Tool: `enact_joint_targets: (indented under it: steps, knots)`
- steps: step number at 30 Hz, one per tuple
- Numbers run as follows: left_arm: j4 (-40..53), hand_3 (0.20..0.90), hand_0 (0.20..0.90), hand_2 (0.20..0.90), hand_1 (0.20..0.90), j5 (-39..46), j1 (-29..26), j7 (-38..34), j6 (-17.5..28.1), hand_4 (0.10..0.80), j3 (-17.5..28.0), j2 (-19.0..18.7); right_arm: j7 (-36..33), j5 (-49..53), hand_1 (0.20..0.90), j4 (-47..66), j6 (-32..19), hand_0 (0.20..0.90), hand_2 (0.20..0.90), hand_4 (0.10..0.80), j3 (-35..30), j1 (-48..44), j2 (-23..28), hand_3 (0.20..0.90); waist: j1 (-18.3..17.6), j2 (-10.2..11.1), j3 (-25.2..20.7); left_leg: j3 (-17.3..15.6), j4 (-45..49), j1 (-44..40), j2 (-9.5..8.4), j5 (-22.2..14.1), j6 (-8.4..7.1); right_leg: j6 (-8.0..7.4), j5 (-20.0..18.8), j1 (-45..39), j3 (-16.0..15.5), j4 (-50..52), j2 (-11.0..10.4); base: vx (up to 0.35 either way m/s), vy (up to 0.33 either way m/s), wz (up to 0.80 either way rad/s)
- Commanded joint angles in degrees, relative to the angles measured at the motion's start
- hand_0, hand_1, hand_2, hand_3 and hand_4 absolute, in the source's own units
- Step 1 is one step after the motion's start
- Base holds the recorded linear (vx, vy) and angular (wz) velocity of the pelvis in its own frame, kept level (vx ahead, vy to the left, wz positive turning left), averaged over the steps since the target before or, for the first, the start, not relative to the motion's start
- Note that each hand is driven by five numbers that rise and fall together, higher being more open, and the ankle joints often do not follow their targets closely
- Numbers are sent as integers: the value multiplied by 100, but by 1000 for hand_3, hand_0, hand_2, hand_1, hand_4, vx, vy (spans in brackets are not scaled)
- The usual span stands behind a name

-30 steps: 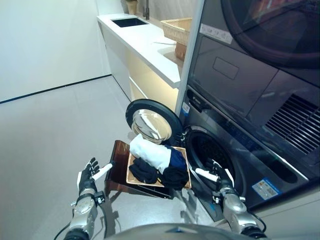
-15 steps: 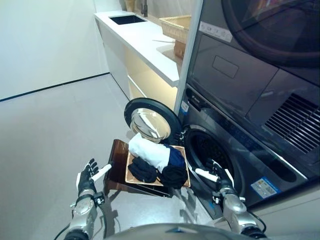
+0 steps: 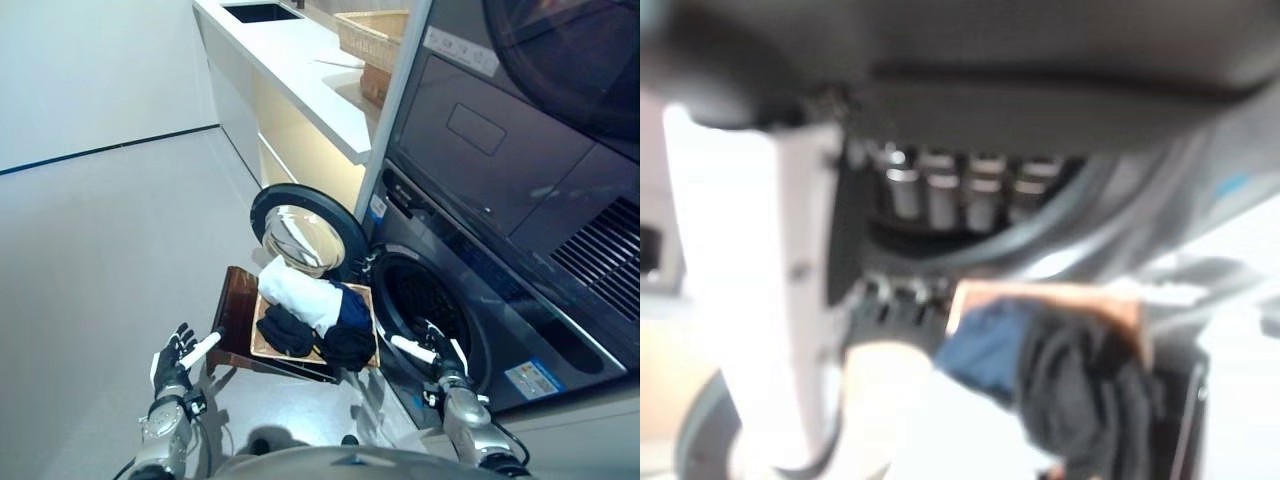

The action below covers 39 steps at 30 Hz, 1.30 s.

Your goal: Pick up the clothes and place them into the washing machine

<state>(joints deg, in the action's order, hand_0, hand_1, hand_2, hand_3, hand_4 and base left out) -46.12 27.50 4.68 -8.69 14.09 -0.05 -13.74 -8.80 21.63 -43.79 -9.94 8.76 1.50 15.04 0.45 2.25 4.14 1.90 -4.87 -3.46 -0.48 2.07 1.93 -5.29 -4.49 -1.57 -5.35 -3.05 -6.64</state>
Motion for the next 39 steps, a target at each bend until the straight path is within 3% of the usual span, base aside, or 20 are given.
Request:
enact_joint_targets:
  steps: [1, 4, 5, 8, 11, 18, 21, 23, 25, 27, 32, 39]
  knots:
    - [134, 900, 900, 900, 900, -120, -550, -6, 468, 800, 255, -297, -62, 154, 900, 471, -413, 900, 900, 800, -232, -628, 154, 900, 26, -161, 92, -45, 210, -268, -609, -700, 294, -151, 527, 424, 352, 1428, -127, 11, 264, -9]
    - [144, 900, 900, 900, 900, -327, -528, -31, 436, 800, 275, -367, -11, 154, 900, 535, -406, 900, 900, 800, -191, -616, 118, 900, -9, -167, 184, -46, 283, -392, -741, -771, 403, -32, 355, 747, 528, 2192, -243, 3, 202, -13]
    - [160, 900, 900, 900, 900, -400, -508, -53, 422, 800, 318, -434, 3, 166, 900, 548, -410, 900, 900, 800, -166, -608, 77, 900, 4, -177, 270, -91, 329, -465, -800, -824, 471, 78, 315, 941, 505, 2644, -297, 10, 244, -33]
    - [252, 900, 900, 900, 900, -426, -464, -26, 407, 800, 358, -459, 16, 164, 900, 529, -387, 900, 900, 800, -158, -594, 48, 900, 36, -185, 350, -178, 369, -509, -817, -886, 492, 117, 384, 1034, 379, 2807, -324, 15, 115, -25]
    - [332, 900, 900, 900, 900, -431, -449, 7, 440, 800, 401, -471, 60, 205, 900, 498, -384, 900, 900, 800, -217, -554, 76, 900, -11, -228, 395, -290, 375, -467, -765, -895, 430, 29, 424, 1117, 242, 2166, -133, 28, 31, -7]
    - [455, 900, 900, 900, 900, -317, -399, -68, 488, 800, 460, -427, 1, 265, 900, 507, -409, 900, 900, 800, -284, -594, 97, 900, -27, -184, 379, -357, 406, -344, -724, -894, 339, -160, 239, 958, 170, 1357, -34, 38, -14, 2]
    - [475, 900, 900, 900, 900, -191, -396, -95, 492, 800, 496, -412, -21, 294, 900, 695, -432, 900, 900, 800, -247, -643, 135, 900, -5, -145, 397, -375, 420, -190, -709, -870, 342, -200, 143, 1079, 288, 1343, -25, 13, -40, -14]
    - [504, 900, 900, 900, 900, -140, -464, -134, 526, 800, 482, -421, -17, 306, 900, 846, -460, 900, 900, 800, -202, -685, 138, 900, -13, -83, 500, -505, 425, 41, -679, -832, 290, -224, -218, 1177, 425, 630, 19, -38, -116, -20]
    - [586, 900, 900, 900, 900, -126, -453, -123, 542, 800, 478, -423, -17, 281, 900, 870, -464, 900, 900, 800, -196, -695, 174, 900, -12, -60, 528, -537, 456, 127, -664, -829, 275, -229, -341, 1301, 483, 475, 40, -12, -105, -11]
    - [690, 900, 900, 900, 900, -74, -497, -174, 557, 800, 431, -431, -104, 223, 900, 979, -443, 900, 900, 800, -124, -815, 237, 900, -59, -21, 665, -510, 678, 255, -577, -897, 238, -312, -613, 1729, 810, 574, 53, 44, -148, 0]
    - [510, 900, 900, 900, 900, 16, -554, -195, 568, 800, 365, -316, -36, 276, 900, 848, -450, 900, 900, 800, -116, -750, 259, 900, -37, 73, 555, -421, 821, 10, -562, -1171, 181, -206, -410, 1335, 793, 433, 180, 206, -161, 16]
    - [351, 900, 900, 900, 900, 222, -660, -145, 549, 800, 182, -175, -75, 346, 900, 925, -543, 900, 900, 800, -153, -697, 335, 900, -176, -81, 409, -260, 850, -117, -277, -1206, -84, -10, -71, 1163, 591, 539, 382, 185, -169, 30]
